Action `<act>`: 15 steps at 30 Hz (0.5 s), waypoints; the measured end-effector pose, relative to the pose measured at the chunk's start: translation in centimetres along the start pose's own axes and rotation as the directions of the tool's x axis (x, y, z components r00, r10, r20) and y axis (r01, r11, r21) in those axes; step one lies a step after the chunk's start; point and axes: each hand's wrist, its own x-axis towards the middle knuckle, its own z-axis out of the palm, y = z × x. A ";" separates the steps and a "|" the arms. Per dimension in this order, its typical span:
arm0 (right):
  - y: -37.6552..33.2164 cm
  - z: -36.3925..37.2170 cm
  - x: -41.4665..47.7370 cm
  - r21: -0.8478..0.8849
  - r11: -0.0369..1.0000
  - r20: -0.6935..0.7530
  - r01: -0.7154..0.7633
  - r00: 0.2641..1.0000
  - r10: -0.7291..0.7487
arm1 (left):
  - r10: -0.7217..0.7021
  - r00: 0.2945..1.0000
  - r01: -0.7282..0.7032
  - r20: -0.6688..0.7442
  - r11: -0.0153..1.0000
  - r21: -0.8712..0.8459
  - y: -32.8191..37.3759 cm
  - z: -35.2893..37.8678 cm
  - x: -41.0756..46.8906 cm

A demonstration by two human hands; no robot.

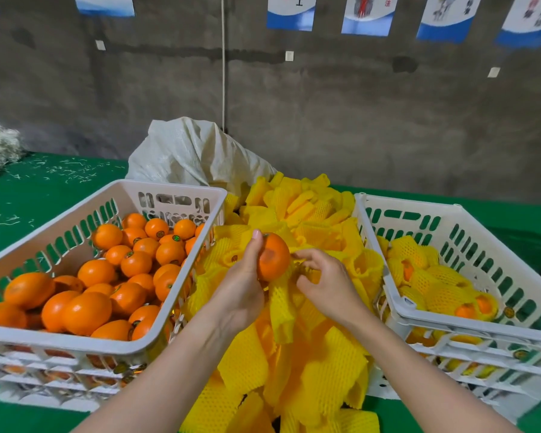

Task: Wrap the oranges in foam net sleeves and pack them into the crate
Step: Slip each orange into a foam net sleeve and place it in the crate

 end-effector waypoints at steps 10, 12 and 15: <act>-2.4 -0.3 -0.8 0.525 0.839 0.327 -0.140 0.944 -0.048 | -0.016 0.999 0.022 -0.032 0.984 0.176 0.1 0.8 0.6; -2.7 -0.3 -0.8 0.519 0.843 0.330 -0.141 0.943 -0.045 | -0.079 0.997 0.079 -0.003 0.995 0.064 0.1 1.1 0.3; -2.8 -0.4 -0.9 0.463 0.880 0.292 -0.101 0.955 -0.044 | -0.016 1.000 0.016 -0.005 0.996 0.088 -0.4 0.9 0.4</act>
